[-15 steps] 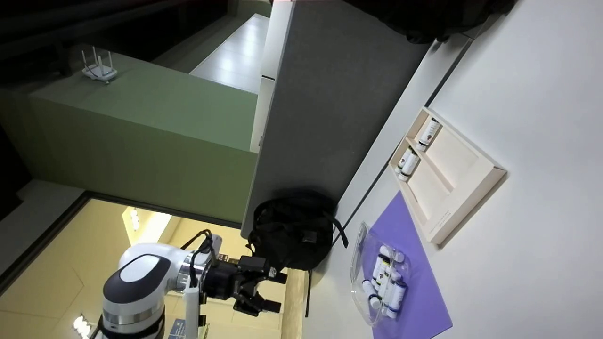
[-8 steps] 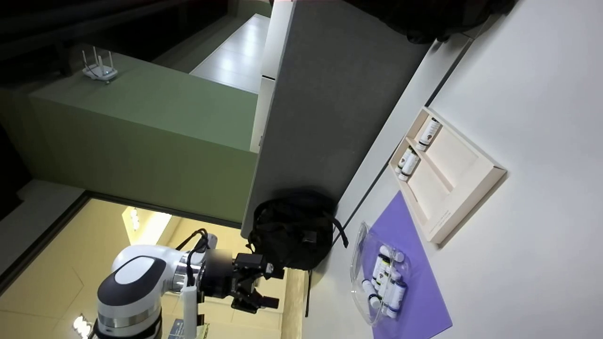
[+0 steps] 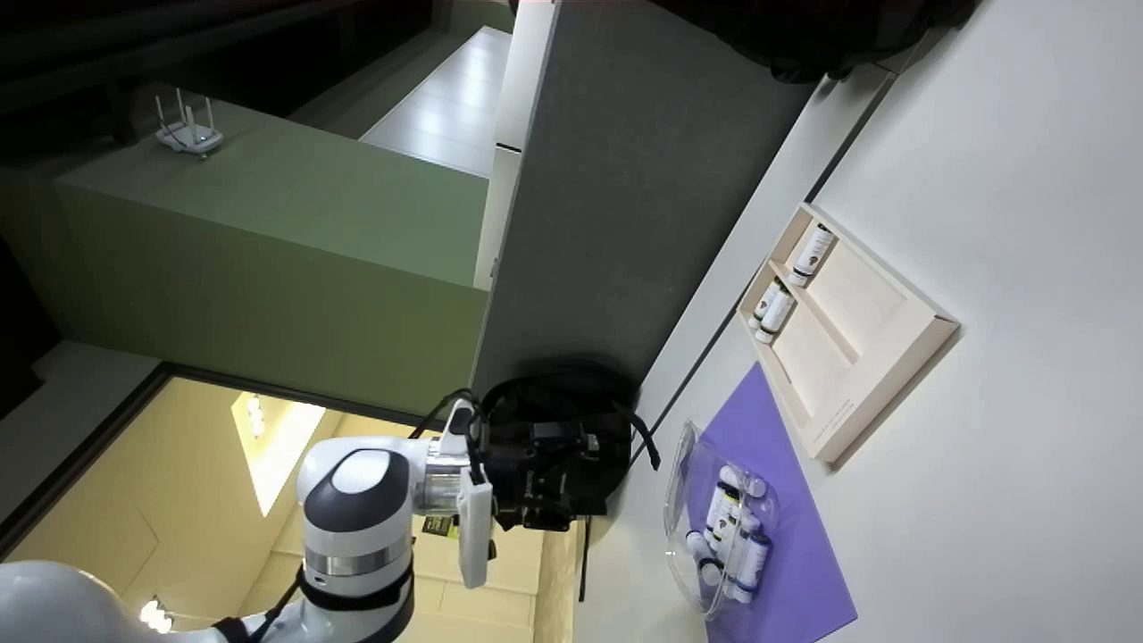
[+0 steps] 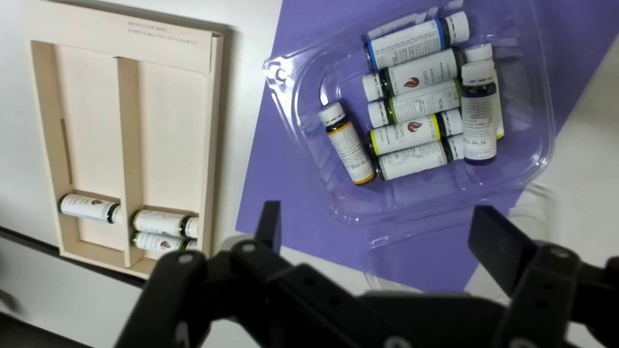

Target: Pick up the bottle from the bowl and put it in the first segment of the tray

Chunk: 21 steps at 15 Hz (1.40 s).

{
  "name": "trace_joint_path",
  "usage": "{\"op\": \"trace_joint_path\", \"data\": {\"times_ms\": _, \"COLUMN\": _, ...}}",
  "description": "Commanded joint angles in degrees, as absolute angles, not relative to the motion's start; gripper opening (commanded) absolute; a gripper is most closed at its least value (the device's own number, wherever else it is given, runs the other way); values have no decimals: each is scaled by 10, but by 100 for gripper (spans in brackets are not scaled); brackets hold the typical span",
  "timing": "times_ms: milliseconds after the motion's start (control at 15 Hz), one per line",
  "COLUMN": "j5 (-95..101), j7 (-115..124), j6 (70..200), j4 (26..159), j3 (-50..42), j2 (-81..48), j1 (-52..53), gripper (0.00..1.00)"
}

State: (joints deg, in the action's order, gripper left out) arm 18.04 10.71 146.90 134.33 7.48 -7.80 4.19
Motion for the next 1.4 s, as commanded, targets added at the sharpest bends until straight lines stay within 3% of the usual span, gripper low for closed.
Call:
{"op": "trace_joint_path", "data": {"times_ms": 0, "j5": 192, "j7": 137, "j6": 1503, "j4": 1334, "j3": 58, "j2": -141, "j1": 73, "gripper": 100}}
{"op": "trace_joint_path", "data": {"times_ms": 667, "j5": 160, "j7": 128, "j6": 1534, "j4": 1315, "j3": 38, "j2": -227, "j1": 142, "gripper": 100}}
{"op": "trace_joint_path", "data": {"times_ms": 1333, "j5": 60, "j7": 84, "j6": 1542, "j4": 1330, "j3": 51, "j2": -202, "j1": 119, "gripper": 100}}
